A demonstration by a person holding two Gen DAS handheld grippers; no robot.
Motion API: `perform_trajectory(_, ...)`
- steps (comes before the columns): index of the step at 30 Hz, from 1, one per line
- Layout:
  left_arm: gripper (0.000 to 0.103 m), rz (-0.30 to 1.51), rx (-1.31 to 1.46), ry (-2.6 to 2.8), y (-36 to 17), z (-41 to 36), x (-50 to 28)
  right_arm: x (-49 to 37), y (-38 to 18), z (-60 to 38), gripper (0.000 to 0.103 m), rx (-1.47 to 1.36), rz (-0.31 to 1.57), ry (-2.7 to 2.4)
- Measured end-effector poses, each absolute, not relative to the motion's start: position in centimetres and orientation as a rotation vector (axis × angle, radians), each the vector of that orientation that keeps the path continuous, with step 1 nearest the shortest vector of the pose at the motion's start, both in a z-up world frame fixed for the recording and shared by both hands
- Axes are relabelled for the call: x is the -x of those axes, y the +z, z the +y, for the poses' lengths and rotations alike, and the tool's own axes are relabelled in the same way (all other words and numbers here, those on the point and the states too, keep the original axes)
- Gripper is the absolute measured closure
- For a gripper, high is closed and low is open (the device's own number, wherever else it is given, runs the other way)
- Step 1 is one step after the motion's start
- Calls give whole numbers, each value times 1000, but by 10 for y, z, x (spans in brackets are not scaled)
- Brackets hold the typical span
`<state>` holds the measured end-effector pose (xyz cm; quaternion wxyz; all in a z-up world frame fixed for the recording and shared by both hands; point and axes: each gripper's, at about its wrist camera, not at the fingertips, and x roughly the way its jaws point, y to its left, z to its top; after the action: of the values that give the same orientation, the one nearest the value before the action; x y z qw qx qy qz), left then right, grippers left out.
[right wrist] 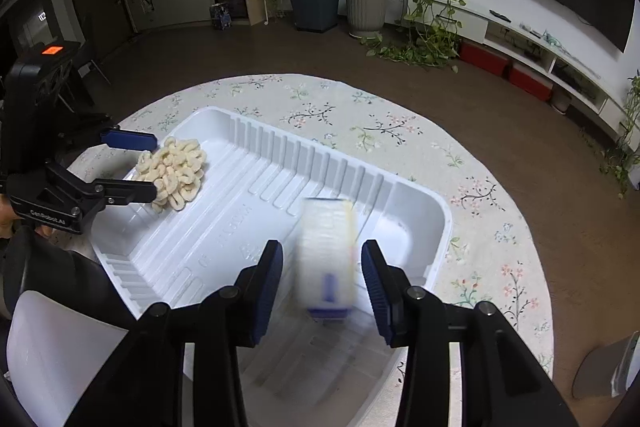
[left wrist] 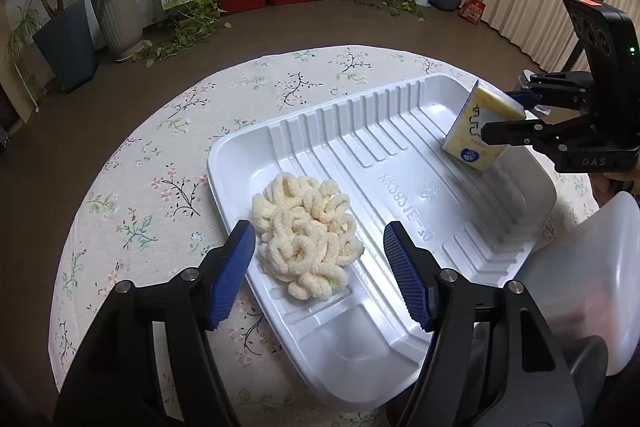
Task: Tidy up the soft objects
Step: 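Open the left gripper over the tray while the right gripper sets the pack upright in the tray, then move both grippers back toward the remaining objects on the table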
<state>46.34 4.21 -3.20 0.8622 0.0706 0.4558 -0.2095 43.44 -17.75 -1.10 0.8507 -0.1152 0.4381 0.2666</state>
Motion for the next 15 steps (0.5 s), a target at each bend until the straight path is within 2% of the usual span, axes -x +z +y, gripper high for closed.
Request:
perform_trajectory(8, 38, 919, -96, -413, -18, 59, -451, -429, 4, -187, 59, 196, 890, 576)
perform_trajectory(15, 38, 844, 1, -376, 8, 88, -408, -414, 21, -206, 59, 148, 867, 549)
